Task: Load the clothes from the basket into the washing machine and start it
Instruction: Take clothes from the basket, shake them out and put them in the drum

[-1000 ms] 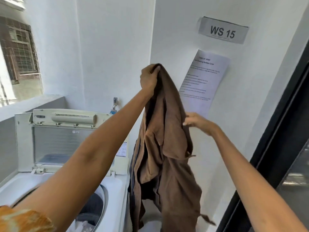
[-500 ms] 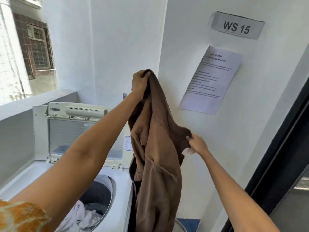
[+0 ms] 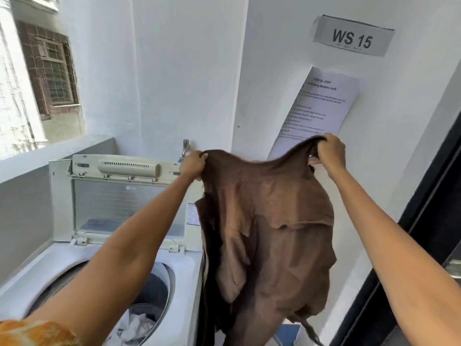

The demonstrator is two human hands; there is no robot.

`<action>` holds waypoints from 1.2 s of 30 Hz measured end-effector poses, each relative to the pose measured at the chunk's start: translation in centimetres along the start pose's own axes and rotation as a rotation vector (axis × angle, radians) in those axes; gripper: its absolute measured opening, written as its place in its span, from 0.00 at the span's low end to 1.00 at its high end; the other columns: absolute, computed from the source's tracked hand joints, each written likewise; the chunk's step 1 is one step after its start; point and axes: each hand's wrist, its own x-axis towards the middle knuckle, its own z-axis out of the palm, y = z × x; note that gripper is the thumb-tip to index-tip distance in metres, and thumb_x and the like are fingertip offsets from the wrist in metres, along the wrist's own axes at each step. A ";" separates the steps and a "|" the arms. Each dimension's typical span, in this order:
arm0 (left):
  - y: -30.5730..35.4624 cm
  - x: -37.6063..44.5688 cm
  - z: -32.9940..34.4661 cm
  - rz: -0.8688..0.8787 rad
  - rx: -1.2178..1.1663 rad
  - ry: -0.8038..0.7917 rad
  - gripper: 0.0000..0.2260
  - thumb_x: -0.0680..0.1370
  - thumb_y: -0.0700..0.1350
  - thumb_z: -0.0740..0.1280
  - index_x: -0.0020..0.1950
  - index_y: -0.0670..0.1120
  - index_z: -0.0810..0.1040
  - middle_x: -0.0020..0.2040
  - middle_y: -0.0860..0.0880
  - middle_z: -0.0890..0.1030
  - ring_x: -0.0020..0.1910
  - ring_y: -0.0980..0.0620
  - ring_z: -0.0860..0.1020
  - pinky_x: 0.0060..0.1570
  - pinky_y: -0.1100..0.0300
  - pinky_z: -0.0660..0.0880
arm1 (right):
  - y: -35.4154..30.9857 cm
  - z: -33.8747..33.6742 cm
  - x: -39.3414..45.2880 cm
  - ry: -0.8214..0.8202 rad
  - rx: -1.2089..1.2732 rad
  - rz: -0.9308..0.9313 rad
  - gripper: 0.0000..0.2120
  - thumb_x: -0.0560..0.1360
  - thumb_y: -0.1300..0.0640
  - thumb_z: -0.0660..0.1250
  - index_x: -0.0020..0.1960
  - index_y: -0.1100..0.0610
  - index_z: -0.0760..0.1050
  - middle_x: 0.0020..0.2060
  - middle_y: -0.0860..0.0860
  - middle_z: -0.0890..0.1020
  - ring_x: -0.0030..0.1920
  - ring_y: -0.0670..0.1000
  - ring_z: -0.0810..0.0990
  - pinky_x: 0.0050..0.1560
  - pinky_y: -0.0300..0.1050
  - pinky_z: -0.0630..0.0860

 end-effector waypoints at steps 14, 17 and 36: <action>15.4 -6.2 8.0 0.359 -0.465 -0.138 0.12 0.80 0.47 0.62 0.51 0.41 0.81 0.50 0.38 0.82 0.51 0.38 0.78 0.42 0.60 0.67 | 6.6 4.6 -6.1 -0.123 0.217 -0.144 0.15 0.72 0.59 0.72 0.55 0.58 0.70 0.53 0.56 0.72 0.50 0.47 0.74 0.51 0.36 0.70; 15.5 -6.1 7.7 0.395 -0.508 -0.137 0.11 0.80 0.47 0.62 0.50 0.41 0.81 0.50 0.39 0.82 0.50 0.40 0.79 0.44 0.60 0.67 | 7.5 4.9 -5.5 -0.299 0.255 -0.052 0.26 0.74 0.46 0.68 0.67 0.55 0.65 0.63 0.52 0.73 0.62 0.47 0.73 0.61 0.38 0.71; 3.0 -9.7 7.4 0.220 -0.578 -0.549 0.45 0.63 0.56 0.75 0.74 0.46 0.58 0.67 0.52 0.71 0.65 0.54 0.72 0.63 0.63 0.70 | -1.5 9.1 -5.2 -0.120 0.353 -0.007 0.20 0.73 0.40 0.66 0.55 0.55 0.79 0.52 0.52 0.84 0.55 0.54 0.80 0.59 0.53 0.76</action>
